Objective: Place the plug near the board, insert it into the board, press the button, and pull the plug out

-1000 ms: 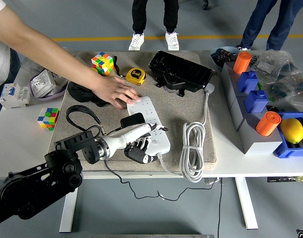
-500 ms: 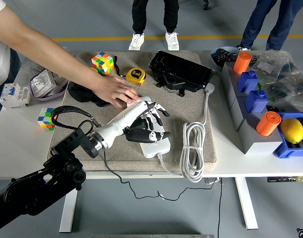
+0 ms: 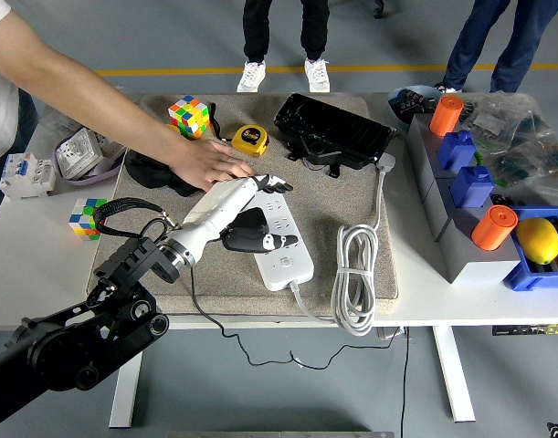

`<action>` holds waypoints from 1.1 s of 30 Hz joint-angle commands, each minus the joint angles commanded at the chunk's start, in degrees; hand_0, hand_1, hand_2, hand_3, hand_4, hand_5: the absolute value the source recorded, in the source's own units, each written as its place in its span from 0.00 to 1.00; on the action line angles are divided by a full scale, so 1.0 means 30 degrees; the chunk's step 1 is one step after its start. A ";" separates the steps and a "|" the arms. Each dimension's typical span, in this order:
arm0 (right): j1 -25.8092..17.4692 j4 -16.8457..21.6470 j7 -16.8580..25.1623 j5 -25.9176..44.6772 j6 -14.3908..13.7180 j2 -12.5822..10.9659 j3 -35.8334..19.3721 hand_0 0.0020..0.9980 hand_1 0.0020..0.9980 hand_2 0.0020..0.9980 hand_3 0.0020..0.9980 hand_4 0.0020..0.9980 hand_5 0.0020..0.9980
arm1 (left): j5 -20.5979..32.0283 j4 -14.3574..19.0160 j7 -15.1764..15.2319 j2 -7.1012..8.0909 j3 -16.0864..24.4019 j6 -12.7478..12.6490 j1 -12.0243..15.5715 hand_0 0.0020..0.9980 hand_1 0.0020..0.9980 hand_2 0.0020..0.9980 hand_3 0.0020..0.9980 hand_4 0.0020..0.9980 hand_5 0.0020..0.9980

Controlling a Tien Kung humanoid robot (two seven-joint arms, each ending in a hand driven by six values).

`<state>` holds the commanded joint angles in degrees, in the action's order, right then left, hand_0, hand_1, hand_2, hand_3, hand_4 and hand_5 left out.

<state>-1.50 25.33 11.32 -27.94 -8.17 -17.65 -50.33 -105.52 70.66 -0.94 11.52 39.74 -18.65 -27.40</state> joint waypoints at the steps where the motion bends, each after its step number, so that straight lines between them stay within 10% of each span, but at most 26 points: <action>1: 0.0000 0.0005 0.0001 -0.0007 0.0000 -0.0001 -0.0029 0.60 0.60 0.55 0.55 0.76 0.24 | -0.0466 -0.0151 -0.0368 -0.0047 0.0005 0.0022 -0.0042 0.69 0.69 0.71 0.75 1.00 0.38; 15: -0.0052 -0.0003 0.0003 -0.0018 -0.0004 0.0104 -0.0183 0.60 0.60 0.55 0.55 0.76 0.24 | -0.1845 -0.1958 -0.2825 -0.0380 0.0058 0.0502 -0.0400 0.58 0.62 0.65 0.70 1.00 0.40; 33: -0.0057 0.0001 0.0016 -0.0066 -0.0006 0.0164 -0.0299 0.60 0.60 0.55 0.55 0.76 0.24 | -0.1844 -0.2841 -0.3497 -0.0619 -0.0060 0.0948 -0.0702 0.45 0.54 0.55 0.60 0.89 0.45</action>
<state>-1.67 25.33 11.37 -28.14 -8.19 -17.16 -51.23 -111.06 62.14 -11.43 9.66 39.56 -15.81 -29.51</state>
